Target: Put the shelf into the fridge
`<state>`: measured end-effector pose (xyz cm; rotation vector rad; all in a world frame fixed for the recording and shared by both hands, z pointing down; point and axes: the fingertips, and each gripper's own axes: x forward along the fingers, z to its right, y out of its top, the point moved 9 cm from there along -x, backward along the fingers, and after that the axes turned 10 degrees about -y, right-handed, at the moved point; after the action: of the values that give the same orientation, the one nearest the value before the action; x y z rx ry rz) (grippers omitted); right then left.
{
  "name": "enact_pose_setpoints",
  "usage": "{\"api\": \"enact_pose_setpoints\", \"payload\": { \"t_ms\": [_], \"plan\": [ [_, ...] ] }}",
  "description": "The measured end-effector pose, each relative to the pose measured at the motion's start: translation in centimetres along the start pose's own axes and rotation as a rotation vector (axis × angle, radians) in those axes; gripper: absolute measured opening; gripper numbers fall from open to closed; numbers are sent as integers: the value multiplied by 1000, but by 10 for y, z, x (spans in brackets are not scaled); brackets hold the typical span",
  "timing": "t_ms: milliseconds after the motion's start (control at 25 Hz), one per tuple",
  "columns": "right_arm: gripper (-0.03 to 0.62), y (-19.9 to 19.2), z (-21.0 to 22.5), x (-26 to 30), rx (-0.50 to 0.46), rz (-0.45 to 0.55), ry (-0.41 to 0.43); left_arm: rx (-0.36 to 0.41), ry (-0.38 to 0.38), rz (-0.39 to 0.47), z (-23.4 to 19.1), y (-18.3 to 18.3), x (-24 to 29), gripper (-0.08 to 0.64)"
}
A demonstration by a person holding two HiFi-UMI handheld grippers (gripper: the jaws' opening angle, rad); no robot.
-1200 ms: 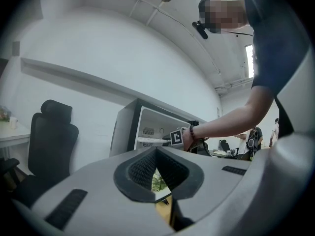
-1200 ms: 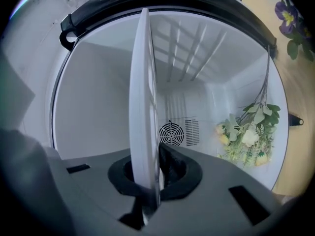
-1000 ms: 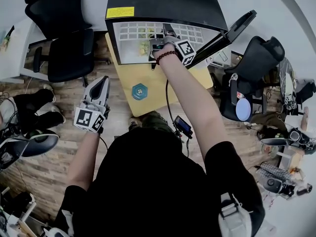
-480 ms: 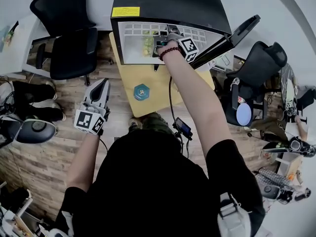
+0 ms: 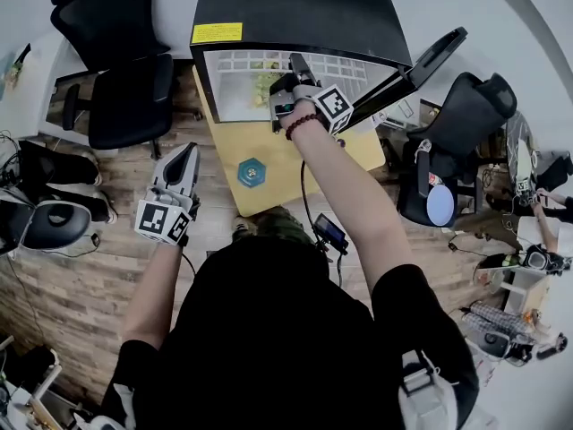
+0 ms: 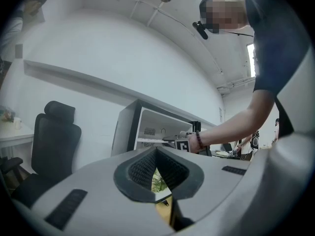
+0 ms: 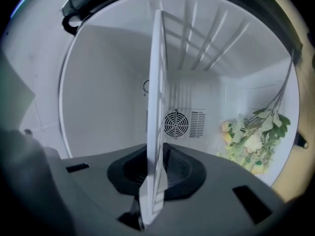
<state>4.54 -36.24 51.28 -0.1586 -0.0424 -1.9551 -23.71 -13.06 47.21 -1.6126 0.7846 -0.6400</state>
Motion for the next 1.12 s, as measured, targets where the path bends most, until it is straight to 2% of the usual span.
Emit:
{"api": "enact_pose_setpoints", "payload": {
  "t_ms": [80, 240, 320, 400, 480, 600, 720, 840, 1120],
  "plan": [
    [64, -9, -3, -21, -121, -48, 21, 2, -13, 5, 1, 1, 4, 18],
    [28, -21, -2, -69, -424, -145, 6, 14, -41, 16, 6, 1, 8, 20],
    [21, -26, -3, -94, -675, -185, 23, 15, -55, 23, 7, 0, 12, 18],
    [18, -31, -10, -116, -987, -209, 41, 18, -73, 26, 10, 3, 19, 18],
    [15, -34, -19, -139, -1252, -177, 49, 25, -88, 28, 14, 4, 26, 20],
    [15, -33, -33, -171, -1492, -81, 54, 42, -110, 30, 21, 5, 32, 19],
    [15, -28, -41, -194, -1608, -1, 52, 64, -136, 29, 27, 7, 38, 18],
    [15, -19, -45, -212, -1671, 49, 49, 86, -162, 33, 34, 11, 42, 19],
    [15, -11, -48, -232, -1705, 87, 17, 98, -189, 43, 47, 12, 42, 18]
  ]
}}
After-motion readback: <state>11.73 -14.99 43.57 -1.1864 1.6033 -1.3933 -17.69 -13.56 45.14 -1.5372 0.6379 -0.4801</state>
